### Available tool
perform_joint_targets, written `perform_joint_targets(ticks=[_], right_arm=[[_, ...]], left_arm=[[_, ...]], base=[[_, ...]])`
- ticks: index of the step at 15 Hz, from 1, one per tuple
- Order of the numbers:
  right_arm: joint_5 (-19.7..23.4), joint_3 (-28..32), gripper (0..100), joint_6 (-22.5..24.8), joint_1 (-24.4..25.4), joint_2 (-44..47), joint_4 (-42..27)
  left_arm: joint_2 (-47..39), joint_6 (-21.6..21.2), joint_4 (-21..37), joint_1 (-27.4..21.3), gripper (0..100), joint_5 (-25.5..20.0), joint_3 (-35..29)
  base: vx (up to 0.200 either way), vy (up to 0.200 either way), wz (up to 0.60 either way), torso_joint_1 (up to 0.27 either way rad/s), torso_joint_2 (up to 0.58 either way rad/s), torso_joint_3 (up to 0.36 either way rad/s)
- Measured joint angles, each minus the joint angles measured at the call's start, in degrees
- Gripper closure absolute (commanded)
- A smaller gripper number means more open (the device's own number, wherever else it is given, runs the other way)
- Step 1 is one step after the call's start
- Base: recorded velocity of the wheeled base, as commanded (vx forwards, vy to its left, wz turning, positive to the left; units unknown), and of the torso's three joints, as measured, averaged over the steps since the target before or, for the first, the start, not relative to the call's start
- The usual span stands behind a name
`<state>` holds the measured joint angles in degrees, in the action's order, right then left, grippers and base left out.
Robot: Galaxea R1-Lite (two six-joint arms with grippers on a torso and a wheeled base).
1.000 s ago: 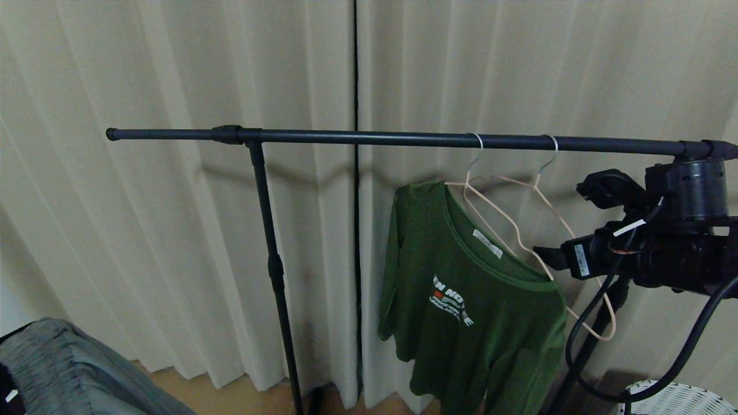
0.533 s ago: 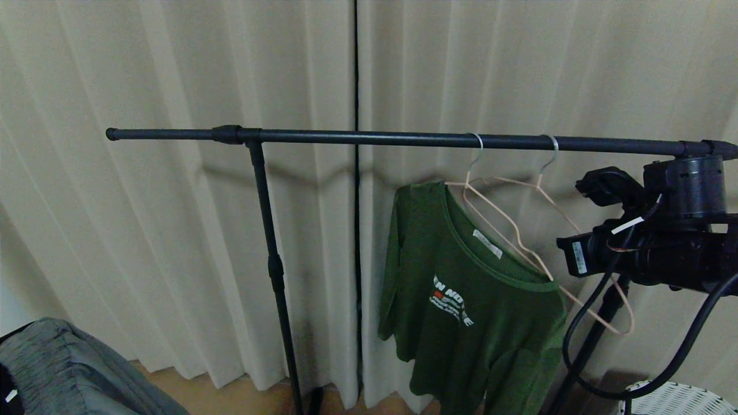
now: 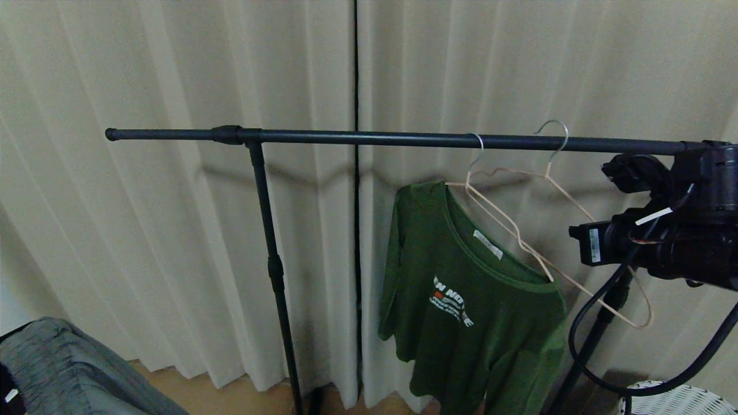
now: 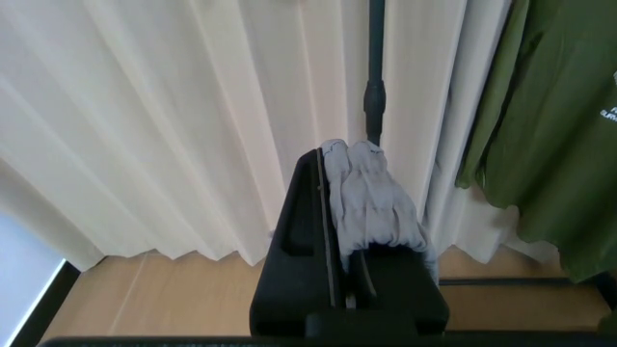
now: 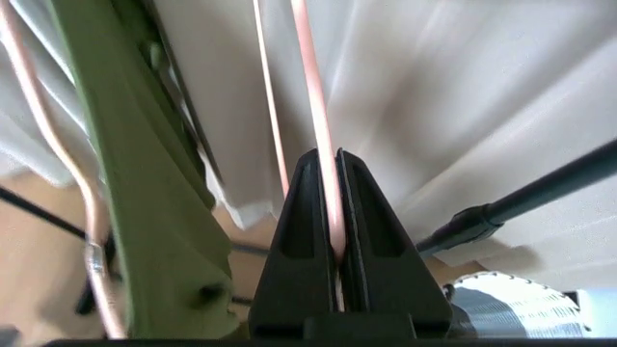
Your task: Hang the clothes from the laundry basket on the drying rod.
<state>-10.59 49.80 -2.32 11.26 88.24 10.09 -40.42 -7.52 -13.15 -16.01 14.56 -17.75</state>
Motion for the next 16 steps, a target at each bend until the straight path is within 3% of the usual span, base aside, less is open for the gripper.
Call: perform_joint_targets(ticks=[6, 16], right_arm=[[0.04, -2.08, 100, -1.32, -1.21, -6.77, -0.13], [-0.32, -12.75, 100, -1.21, -3.83, -19.6, -0.35]], left_arm=[[0.0, -0.84, 0.0, 0.02, 100, 0.02, 0.0], [0.4, -1.51, 0.0, 0.09, 100, 0.11, 0.87]], base=[[0.0, 0.0, 0.0, 0.0, 0.0, 0.0], [-0.2, 0.0, 0.0, 0.002, 0.0, 0.004]])
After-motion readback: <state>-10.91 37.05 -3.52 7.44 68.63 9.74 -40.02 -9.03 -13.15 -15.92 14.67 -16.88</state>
